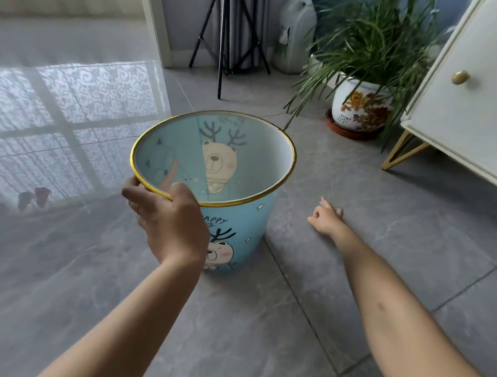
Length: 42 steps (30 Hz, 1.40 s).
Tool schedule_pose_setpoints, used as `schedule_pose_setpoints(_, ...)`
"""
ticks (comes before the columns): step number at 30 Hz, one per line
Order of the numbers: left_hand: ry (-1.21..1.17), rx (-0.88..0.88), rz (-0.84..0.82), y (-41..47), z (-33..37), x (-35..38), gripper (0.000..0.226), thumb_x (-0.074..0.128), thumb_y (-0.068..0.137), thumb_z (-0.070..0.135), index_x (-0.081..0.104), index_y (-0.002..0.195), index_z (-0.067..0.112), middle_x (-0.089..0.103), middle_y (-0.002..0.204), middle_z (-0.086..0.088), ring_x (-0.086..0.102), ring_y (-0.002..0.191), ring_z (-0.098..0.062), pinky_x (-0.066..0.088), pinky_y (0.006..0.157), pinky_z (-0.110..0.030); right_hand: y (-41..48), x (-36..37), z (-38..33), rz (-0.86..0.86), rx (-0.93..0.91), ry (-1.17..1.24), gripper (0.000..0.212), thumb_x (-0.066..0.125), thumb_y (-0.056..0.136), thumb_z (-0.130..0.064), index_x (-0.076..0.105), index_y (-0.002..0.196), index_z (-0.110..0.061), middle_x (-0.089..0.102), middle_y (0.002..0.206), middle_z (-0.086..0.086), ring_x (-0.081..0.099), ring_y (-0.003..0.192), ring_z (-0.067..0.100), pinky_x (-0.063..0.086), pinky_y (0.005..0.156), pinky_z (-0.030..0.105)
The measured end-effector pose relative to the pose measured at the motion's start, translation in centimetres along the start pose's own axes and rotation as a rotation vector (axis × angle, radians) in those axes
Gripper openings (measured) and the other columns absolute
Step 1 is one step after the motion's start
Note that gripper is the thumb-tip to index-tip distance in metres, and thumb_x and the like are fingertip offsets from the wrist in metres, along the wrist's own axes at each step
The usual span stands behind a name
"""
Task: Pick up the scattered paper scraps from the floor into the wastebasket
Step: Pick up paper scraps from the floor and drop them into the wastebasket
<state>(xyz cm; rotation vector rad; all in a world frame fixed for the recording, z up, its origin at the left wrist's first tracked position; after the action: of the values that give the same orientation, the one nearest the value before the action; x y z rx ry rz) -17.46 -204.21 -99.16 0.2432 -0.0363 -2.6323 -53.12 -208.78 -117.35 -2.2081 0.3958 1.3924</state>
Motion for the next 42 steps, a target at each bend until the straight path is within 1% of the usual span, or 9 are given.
schedule_pose_setpoints(2,0.015,0.001,-0.007,0.2,-0.1,0.0,0.052,0.032,0.073,0.030,0.031,0.124,0.018,0.043,0.136,-0.003,0.044,0.118,-0.031,0.028,0.082,-0.034,0.4,-0.1,-0.4,0.004,0.025,-0.064,0.014,0.048,0.091,-0.028,0.057,0.094,-0.018,0.015,0.157,0.000,0.022,0.140,0.030,0.016,0.108,0.026)
schedule_pose_setpoints(5,0.038,0.004,-0.007,0.2,-0.1,-0.2,0.053,0.031,0.073,0.030,0.031,0.124,0.016,0.042,0.136,-0.004,0.043,0.119,-0.031,0.028,0.081,-0.034,-0.3,0.2,-0.5,0.074,-0.042,0.007,0.020,0.053,0.086,-0.020,0.045,0.067,-0.018,0.037,0.148,0.005,0.035,0.133,0.028,0.026,0.095,0.027)
schedule_pose_setpoints(9,0.041,0.005,-0.012,0.1,0.0,-0.2,0.054,0.031,0.073,0.030,0.031,0.125,0.016,0.042,0.136,-0.004,0.044,0.118,-0.034,0.030,0.083,-0.037,-2.8,0.2,0.6,0.232,-0.201,0.095,0.018,0.060,0.077,-0.009,0.047,0.068,-0.017,0.066,0.108,0.013,0.055,0.112,0.031,0.036,0.083,0.029)
schedule_pose_setpoints(17,0.057,-0.008,-0.016,0.2,0.1,-0.2,0.049,0.035,0.079,0.024,0.031,0.127,0.015,0.041,0.138,-0.005,0.042,0.121,-0.034,0.033,0.093,-0.041,-4.6,-2.2,3.7,0.349,0.029,0.658,0.028,0.059,0.084,-0.009,0.047,0.060,-0.019,0.054,0.063,0.009,0.047,0.055,0.016,0.042,0.046,0.019)
schedule_pose_setpoints(19,0.075,-0.003,-0.034,0.2,0.2,-0.3,0.050,0.034,0.078,0.025,0.030,0.127,0.015,0.041,0.138,-0.006,0.043,0.121,-0.035,0.036,0.096,-0.045,-4.4,-2.3,4.5,0.371,0.105,0.677,0.024,0.056,0.086,-0.010,0.049,0.064,-0.016,0.050,0.062,0.006,0.045,0.055,0.016,0.040,0.041,0.015)
schedule_pose_setpoints(25,0.082,-0.012,-0.030,0.2,0.0,-0.3,0.044,0.036,0.085,0.022,0.030,0.128,0.014,0.040,0.138,-0.007,0.043,0.121,-0.035,0.032,0.087,-0.039,-4.2,-1.3,2.6,0.166,-0.105,0.151,0.010,0.064,0.084,-0.019,0.064,0.082,-0.009,0.046,0.106,0.005,0.052,0.094,0.018,0.040,0.085,0.027)
schedule_pose_setpoints(30,0.088,-0.033,-0.029,0.1,0.1,-0.2,0.043,0.036,0.086,0.021,0.030,0.128,0.015,0.039,0.138,-0.005,0.043,0.120,-0.034,0.033,0.089,-0.041,-4.4,-1.2,0.2,0.160,0.039,0.112,0.013,0.060,0.082,-0.024,0.049,0.086,-0.018,0.061,0.105,0.010,0.057,0.100,0.032,0.042,0.079,0.032)
schedule_pose_setpoints(36,0.124,-0.056,-0.041,0.2,0.1,-0.3,0.042,0.036,0.088,0.022,0.029,0.129,0.016,0.039,0.139,-0.006,0.043,0.121,-0.032,0.028,0.083,-0.038,-5.9,-1.0,0.6,0.080,-0.067,0.039,0.012,0.059,0.084,-0.013,0.066,0.093,-0.009,0.068,0.099,0.015,0.061,0.097,0.030,0.045,0.079,0.030)
schedule_pose_setpoints(42,0.068,-0.105,-0.109,0.6,-0.2,-0.1,0.045,0.036,0.086,0.022,0.026,0.130,0.018,0.035,0.139,-0.010,0.042,0.121,-0.037,0.039,0.097,-0.048,-11.9,-5.1,0.0,0.156,-0.161,0.463,0.009,0.050,0.092,-0.003,0.057,0.087,-0.007,0.051,0.064,0.005,0.051,0.052,0.011,0.049,0.049,0.018)
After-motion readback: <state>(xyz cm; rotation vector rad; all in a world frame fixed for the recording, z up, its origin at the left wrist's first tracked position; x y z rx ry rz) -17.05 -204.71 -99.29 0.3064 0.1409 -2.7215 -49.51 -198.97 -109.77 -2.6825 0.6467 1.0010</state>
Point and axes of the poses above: each hand's wrist, its own y-axis towards the middle knuckle, its own x-axis out of the palm, z = x × y, the point moved 5 cm from there along y, towards the middle knuckle
